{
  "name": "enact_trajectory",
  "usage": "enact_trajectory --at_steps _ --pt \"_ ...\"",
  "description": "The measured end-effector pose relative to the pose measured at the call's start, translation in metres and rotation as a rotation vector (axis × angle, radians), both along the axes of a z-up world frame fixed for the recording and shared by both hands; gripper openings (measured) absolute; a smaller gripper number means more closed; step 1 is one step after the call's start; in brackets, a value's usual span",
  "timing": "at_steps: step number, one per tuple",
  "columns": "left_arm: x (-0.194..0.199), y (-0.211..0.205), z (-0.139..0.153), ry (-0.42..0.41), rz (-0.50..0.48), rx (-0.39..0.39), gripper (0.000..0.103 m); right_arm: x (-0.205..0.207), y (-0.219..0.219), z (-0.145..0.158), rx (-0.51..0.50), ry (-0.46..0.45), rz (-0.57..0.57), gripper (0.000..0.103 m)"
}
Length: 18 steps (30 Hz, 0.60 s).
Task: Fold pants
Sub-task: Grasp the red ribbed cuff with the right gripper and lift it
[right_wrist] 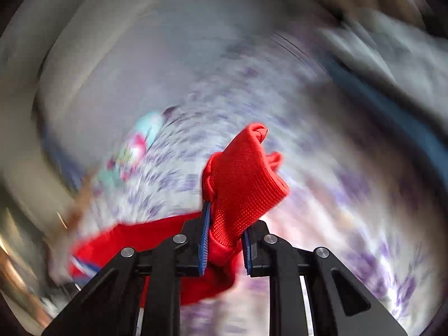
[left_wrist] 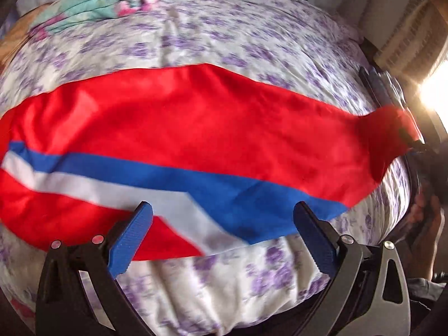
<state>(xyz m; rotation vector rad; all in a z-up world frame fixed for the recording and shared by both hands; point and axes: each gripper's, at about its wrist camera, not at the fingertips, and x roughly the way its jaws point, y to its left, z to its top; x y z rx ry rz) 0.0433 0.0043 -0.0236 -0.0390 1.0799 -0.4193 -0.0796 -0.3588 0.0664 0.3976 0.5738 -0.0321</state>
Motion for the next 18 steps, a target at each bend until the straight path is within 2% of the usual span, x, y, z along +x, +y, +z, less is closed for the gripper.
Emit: enact_trajectory --at_steps 2,3,4,5,6,7,8,9,10,14,15,18 --pt "-0.001 0.011 0.002 -0.004 0.026 -0.012 0.098 0.023 0.068 0.021 -0.218 0.01 0.105 0.021" --pt "-0.002 0.017 0.003 -0.009 0.04 -0.018 0.098 0.034 0.1 0.023 -0.285 0.02 0.165 0.024" --pt "-0.004 0.023 0.004 -0.014 0.05 -0.025 0.098 0.044 0.123 0.02 -0.314 0.031 0.217 0.032" --pt "-0.005 0.027 0.005 -0.016 0.055 -0.03 0.098 0.058 0.157 0.008 -0.342 0.07 0.312 0.054" --pt "-0.008 0.032 0.006 -0.02 0.062 -0.041 0.098 0.064 0.174 -0.003 -0.348 0.107 0.375 0.07" --pt "-0.01 0.035 0.006 -0.023 0.067 -0.048 0.098 0.073 0.2 -0.023 -0.351 0.17 0.485 0.075" --pt "-0.012 0.039 0.007 -0.028 0.069 -0.055 0.098 0.076 0.217 -0.043 -0.372 0.214 0.545 0.075" --pt "-0.015 0.043 0.008 -0.033 0.072 -0.06 0.098 0.073 0.227 -0.054 -0.413 0.227 0.557 0.075" --pt "-0.017 0.046 0.008 -0.038 0.073 -0.062 0.098 0.064 0.227 -0.053 -0.429 0.197 0.558 0.075" --pt "-0.02 0.054 0.009 -0.048 0.066 -0.067 0.098 0.026 0.187 -0.017 -0.297 0.053 0.541 0.075" --pt "-0.019 0.053 0.009 -0.049 0.063 -0.064 0.098 0.019 0.176 -0.007 -0.301 0.023 0.52 0.075" --pt "-0.016 0.047 0.007 -0.053 0.062 -0.045 0.098 0.023 0.168 -0.002 -0.366 0.044 0.503 0.066"
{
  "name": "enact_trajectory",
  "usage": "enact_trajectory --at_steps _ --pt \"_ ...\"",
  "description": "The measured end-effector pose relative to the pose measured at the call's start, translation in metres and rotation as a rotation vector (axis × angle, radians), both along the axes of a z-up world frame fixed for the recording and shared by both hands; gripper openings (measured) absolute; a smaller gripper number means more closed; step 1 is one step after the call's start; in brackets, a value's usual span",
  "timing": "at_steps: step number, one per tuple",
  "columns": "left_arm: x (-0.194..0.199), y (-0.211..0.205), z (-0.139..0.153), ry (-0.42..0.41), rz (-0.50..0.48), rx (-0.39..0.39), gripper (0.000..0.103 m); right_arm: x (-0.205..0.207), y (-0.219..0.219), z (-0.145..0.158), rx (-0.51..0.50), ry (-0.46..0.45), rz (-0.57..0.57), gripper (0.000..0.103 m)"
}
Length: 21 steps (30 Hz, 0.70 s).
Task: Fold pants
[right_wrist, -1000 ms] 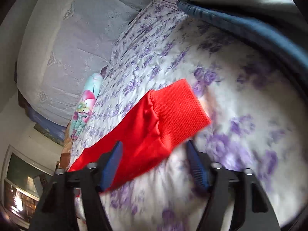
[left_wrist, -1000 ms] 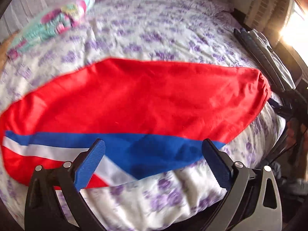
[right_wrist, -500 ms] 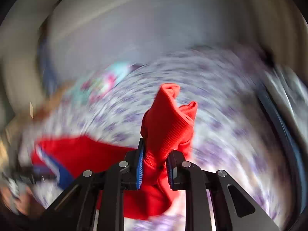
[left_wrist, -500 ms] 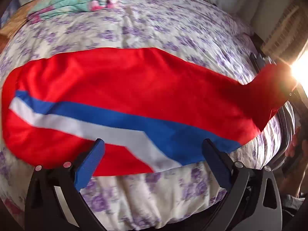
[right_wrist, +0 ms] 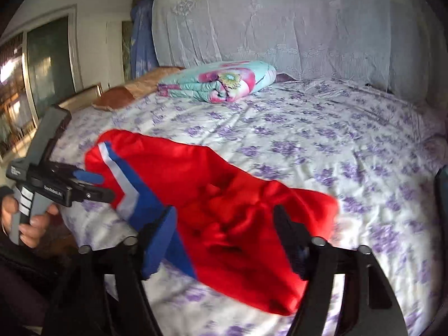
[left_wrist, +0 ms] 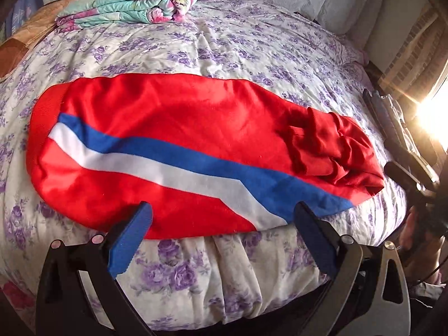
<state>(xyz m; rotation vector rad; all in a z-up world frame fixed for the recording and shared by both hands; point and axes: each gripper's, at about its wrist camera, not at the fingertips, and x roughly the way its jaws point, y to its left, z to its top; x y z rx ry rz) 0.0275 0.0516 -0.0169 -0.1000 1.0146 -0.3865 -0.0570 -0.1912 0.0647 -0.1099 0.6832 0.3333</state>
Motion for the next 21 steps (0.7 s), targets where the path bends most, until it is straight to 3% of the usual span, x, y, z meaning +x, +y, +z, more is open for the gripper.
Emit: enact_trajectory --at_steps 3,7,9,11,17,19,21 --pt "-0.001 -0.004 -0.002 0.001 -0.001 -0.004 0.098 0.024 0.014 -0.007 -0.074 0.027 0.025 0.064" --pt "-0.005 -0.004 -0.002 -0.002 -0.003 -0.002 0.098 0.059 0.043 -0.042 -0.247 0.106 0.054 0.056" --pt "-0.006 -0.004 -0.002 -0.001 -0.001 -0.004 0.098 0.07 0.044 -0.055 -0.299 0.132 0.047 0.032" --pt "-0.007 -0.003 -0.002 -0.001 0.0 -0.005 0.098 0.073 0.037 -0.053 -0.248 0.161 0.047 0.014" --pt "-0.005 0.0 -0.004 -0.001 -0.003 -0.015 0.098 0.058 -0.004 0.001 0.06 0.09 0.048 0.012" --pt "-0.005 0.0 -0.004 -0.002 -0.003 -0.016 0.098 0.055 0.001 0.012 0.105 0.081 0.083 0.012" --pt "-0.006 -0.001 -0.004 -0.002 -0.001 -0.015 0.098 0.055 0.019 0.011 0.083 0.082 0.14 0.012"
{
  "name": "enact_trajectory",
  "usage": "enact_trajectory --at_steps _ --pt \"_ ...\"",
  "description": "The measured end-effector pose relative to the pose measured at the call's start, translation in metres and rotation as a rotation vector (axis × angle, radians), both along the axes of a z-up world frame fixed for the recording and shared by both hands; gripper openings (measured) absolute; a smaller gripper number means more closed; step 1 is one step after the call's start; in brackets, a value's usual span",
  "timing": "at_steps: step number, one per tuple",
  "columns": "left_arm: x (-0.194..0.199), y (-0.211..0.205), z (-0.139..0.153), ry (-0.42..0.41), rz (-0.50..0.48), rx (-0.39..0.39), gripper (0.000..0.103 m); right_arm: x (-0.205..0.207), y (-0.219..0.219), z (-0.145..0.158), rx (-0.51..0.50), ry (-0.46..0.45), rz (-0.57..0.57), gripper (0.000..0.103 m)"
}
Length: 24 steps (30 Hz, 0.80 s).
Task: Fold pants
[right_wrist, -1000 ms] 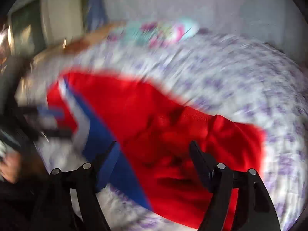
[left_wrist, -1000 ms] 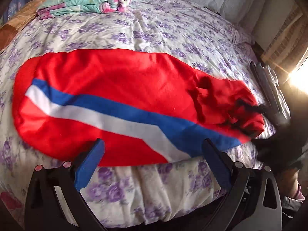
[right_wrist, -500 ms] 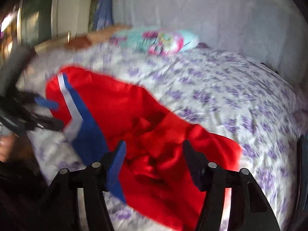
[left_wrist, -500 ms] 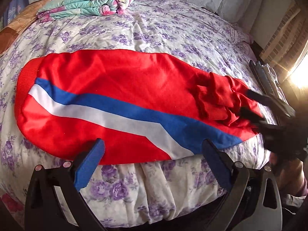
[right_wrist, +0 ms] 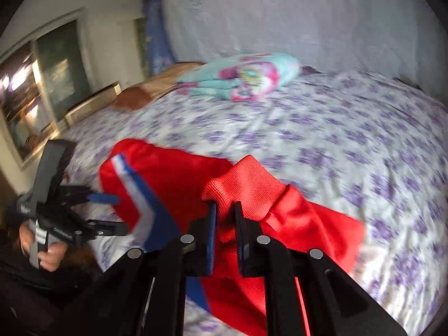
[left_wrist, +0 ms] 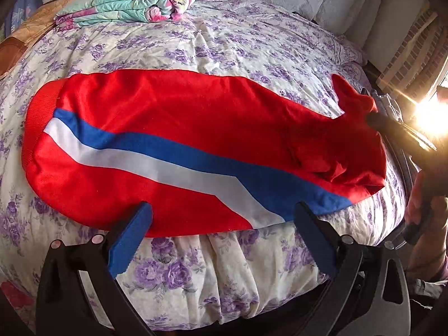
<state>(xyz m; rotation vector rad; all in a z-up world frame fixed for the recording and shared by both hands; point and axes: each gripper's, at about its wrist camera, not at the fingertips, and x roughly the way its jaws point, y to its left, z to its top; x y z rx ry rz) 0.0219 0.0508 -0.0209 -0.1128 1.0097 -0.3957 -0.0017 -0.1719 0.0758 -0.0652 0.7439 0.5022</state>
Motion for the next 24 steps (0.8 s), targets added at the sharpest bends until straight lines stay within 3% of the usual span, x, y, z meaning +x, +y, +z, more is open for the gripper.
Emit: enact_trajectory --at_steps 3,6,12,15,16,17,20,24 --pt "0.0 0.0 0.0 -0.001 0.004 -0.001 0.098 0.009 0.038 -0.037 -0.098 0.072 0.082 0.012" --pt "-0.001 0.0 -0.001 -0.003 0.0 0.004 0.098 0.017 0.051 -0.071 -0.142 0.12 0.091 0.012" --pt "0.002 -0.002 -0.002 -0.003 0.005 0.013 0.098 0.018 0.055 -0.046 -0.122 0.056 0.064 0.012" --pt "0.001 0.0 -0.002 -0.009 0.01 -0.001 0.098 0.03 0.059 -0.071 -0.187 0.128 0.059 0.014" --pt "0.0 0.002 -0.001 -0.01 0.013 -0.01 0.098 0.028 0.06 -0.072 -0.192 0.092 0.068 0.018" --pt "-0.002 0.008 0.0 -0.011 0.021 -0.035 0.098 0.024 0.061 -0.069 -0.184 0.086 0.084 0.034" --pt "-0.008 0.032 0.005 -0.001 0.076 -0.09 0.098 0.004 0.055 -0.051 -0.096 0.02 0.094 0.061" --pt "-0.017 0.096 0.008 0.033 0.246 -0.232 0.098 -0.029 0.035 -0.028 0.057 -0.071 0.106 0.065"
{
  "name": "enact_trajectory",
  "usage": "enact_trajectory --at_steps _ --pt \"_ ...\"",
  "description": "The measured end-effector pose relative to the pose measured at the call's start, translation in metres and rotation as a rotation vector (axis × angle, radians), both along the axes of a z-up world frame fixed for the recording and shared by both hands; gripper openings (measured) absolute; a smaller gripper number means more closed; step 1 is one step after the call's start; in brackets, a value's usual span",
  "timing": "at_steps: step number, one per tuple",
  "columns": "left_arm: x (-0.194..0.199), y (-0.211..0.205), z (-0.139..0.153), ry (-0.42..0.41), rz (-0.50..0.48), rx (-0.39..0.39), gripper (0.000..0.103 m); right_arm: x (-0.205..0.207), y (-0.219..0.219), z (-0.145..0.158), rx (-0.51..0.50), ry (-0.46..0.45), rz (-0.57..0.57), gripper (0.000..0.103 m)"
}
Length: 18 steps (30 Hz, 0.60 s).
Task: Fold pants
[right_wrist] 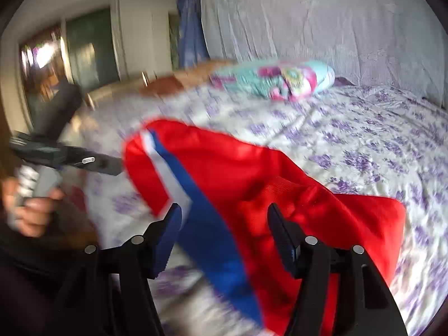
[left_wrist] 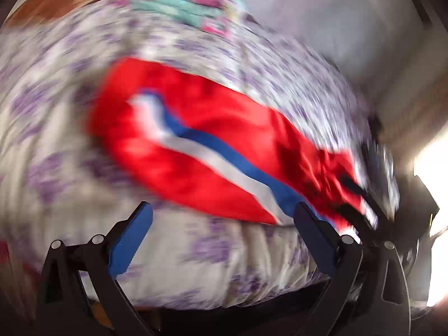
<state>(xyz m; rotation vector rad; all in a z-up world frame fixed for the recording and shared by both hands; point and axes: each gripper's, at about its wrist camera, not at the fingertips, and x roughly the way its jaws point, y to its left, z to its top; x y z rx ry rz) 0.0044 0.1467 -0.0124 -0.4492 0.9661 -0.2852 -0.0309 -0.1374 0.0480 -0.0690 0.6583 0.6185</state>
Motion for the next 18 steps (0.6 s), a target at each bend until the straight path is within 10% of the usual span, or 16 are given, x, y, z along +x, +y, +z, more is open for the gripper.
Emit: enact_trajectory --at_steps 13,16,18 --pt "0.079 0.026 -0.03 0.058 0.165 -0.227 0.094 -0.035 -0.038 -0.012 0.102 0.087 -0.143 0.065" --pt "0.078 0.031 -0.036 0.068 0.21 -0.22 0.025 -0.046 -0.05 -0.012 0.102 0.062 -0.177 0.065" --pt "0.066 0.027 -0.023 0.012 0.21 -0.166 0.016 -0.051 -0.065 -0.011 0.117 0.054 -0.208 0.065"
